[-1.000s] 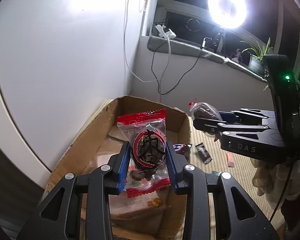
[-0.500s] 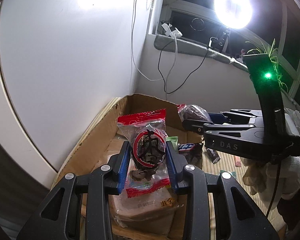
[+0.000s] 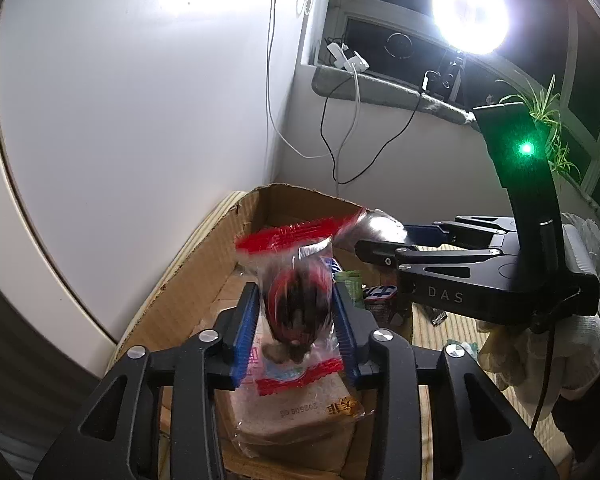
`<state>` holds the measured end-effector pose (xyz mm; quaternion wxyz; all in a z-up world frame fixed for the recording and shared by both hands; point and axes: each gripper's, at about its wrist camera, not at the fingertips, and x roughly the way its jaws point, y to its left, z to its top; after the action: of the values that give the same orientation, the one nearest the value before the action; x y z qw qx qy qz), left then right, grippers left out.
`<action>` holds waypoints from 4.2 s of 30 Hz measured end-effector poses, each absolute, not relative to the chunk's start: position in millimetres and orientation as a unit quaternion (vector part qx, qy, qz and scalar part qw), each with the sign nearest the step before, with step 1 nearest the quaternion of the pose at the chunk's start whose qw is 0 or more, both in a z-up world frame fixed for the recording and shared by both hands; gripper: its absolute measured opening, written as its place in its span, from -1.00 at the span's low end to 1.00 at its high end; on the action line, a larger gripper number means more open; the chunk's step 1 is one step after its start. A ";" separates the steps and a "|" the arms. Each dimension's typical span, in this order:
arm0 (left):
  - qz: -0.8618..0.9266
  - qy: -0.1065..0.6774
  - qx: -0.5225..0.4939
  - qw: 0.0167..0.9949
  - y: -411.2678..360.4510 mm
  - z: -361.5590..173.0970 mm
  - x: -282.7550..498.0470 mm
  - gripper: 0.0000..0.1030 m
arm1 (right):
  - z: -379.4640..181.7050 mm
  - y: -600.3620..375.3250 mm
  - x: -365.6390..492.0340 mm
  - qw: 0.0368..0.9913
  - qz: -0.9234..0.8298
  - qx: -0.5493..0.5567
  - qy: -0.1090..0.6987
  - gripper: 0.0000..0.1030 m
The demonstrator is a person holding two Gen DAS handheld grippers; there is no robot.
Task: Organize snacks
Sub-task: 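Carry both bagged brownies over the box and open both grippers, then move both grippers back toward the mint and pink packets, then grasp the mint packet with the left gripper while the right gripper grasps the pink packet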
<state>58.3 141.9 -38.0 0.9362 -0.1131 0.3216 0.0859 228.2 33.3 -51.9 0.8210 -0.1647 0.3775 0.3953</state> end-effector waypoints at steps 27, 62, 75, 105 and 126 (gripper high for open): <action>0.073 0.287 -0.073 0.953 98.4 -12.4 35.9 0.12 | -21.1 -19.5 208.5 0.851 0.364 -0.160 0.342 0.54; -0.090 0.412 -0.111 0.900 -12.5 -88.6 80.9 -0.13 | -112.3 -151.3 236.5 0.801 0.317 -0.098 0.499 0.03; -0.098 0.430 -0.128 0.888 -18.5 -98.7 106.1 -0.13 | -116.3 -133.4 247.2 0.812 0.306 -0.113 0.484 -0.11; -0.066 0.425 -0.045 0.902 -32.6 -99.3 127.9 -0.56 | -117.5 -150.4 234.8 0.820 0.300 -0.167 0.459 -0.61; -0.042 0.404 -0.066 0.911 -6.0 -94.1 124.9 -0.84 | -105.0 -164.6 224.0 0.832 0.287 -0.148 0.451 -0.62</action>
<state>124.9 -6.0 -94.1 0.9113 -0.0661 0.4043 -0.0423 224.0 -164.6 -105.0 0.8320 -0.1483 0.4507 0.2874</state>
